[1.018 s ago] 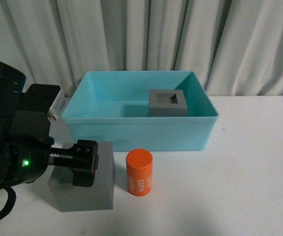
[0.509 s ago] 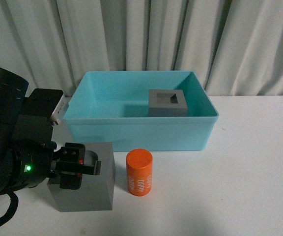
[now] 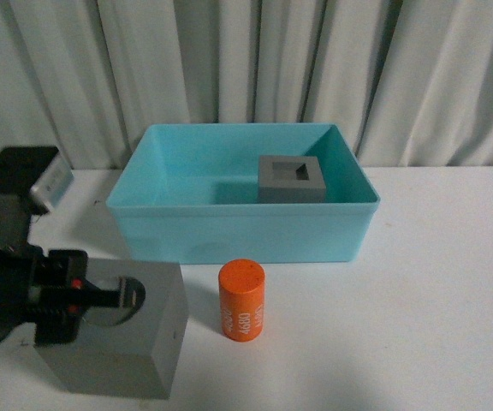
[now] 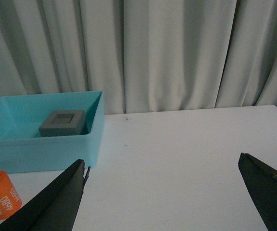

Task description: Place gray and orange parts in blue box

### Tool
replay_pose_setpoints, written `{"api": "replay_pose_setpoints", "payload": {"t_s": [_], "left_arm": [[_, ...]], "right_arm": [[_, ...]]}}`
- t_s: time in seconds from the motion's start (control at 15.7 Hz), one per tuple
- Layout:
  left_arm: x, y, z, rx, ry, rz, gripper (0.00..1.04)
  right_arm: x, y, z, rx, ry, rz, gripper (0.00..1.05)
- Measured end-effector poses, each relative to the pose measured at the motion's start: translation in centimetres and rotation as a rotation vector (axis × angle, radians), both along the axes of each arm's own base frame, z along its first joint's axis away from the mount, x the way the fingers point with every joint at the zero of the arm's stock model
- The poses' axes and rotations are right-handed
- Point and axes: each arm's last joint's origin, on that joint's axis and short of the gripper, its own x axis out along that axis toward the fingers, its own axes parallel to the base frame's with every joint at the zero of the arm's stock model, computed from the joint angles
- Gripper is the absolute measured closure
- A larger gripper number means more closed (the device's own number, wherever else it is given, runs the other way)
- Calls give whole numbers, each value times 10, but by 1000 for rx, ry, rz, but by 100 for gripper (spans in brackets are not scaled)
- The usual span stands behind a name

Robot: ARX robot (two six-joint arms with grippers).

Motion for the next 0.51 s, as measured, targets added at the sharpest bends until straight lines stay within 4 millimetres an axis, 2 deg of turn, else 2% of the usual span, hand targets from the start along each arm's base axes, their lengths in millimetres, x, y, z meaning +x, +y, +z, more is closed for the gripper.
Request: {"api": "replay_pose_setpoints", "payload": {"t_s": [0.13,0.25,0.32,0.38,0.51], "left_arm": [[-1,7,46,-66,-107,24,86],[11,7,94,-118,-241,39,86],[17,3,106,-132,-268,30,86],[20,1,108,-137,-267,24,86],[36,-12,114,-143,-277,2,86]], "right_arm": [[0,0,0,0,0,0,6],[0,0,0,0,0,0,6],[0,0,0,0,0,0,6],[0,0,0,0,0,0,6],[0,0,0,0,0,0,6]]}}
